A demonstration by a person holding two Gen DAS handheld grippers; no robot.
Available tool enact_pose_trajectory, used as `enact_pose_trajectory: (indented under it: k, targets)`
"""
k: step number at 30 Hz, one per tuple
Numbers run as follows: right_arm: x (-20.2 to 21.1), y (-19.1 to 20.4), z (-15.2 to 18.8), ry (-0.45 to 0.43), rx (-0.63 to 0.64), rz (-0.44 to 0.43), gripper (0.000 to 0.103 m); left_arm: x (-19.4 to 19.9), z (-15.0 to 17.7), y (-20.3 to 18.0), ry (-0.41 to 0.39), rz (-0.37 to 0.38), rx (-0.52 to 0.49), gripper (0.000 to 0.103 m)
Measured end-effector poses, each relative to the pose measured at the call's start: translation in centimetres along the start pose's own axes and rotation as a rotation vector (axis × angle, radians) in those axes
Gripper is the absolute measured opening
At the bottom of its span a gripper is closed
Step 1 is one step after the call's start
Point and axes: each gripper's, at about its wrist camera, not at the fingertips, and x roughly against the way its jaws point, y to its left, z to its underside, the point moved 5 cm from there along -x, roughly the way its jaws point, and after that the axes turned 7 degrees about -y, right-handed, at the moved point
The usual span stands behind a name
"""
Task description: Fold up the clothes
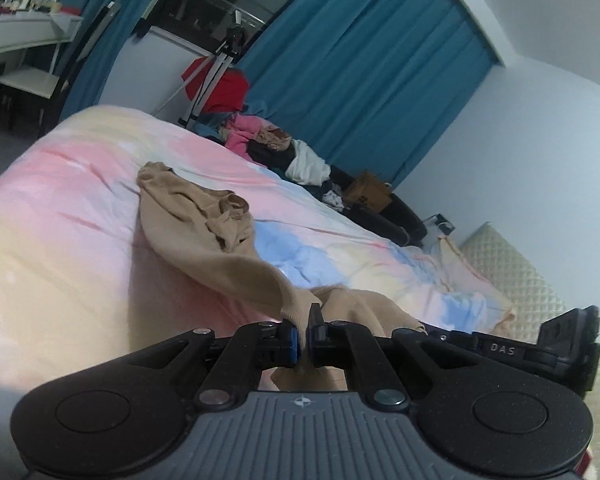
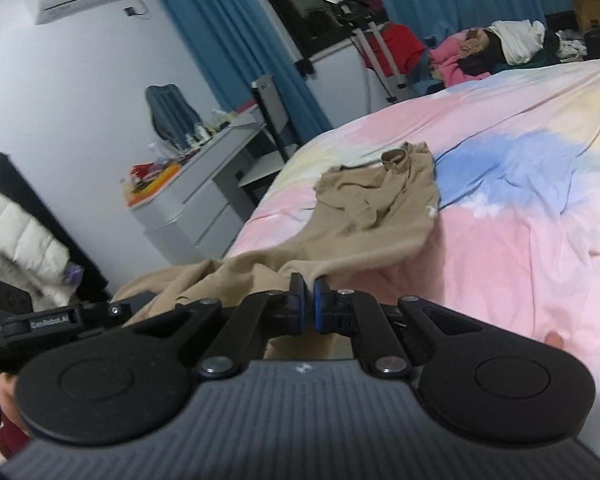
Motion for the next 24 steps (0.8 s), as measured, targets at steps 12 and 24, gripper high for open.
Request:
enact_pose_trajectory:
  k: [12, 24]
  targets:
    - [-7.4, -3.1, -2.1, -0.021, -0.019, 0.027, 0.008, -6.7, -3.4, 1.3, -0.034, -0.076, -0.084, 0.005]
    - [-21.4, -9.0, -4.5, -0.014, -0.046, 0.126, 0.008, -22.9, -8.8, 9.6, -0.029, -0.195, -0.119, 0.005]
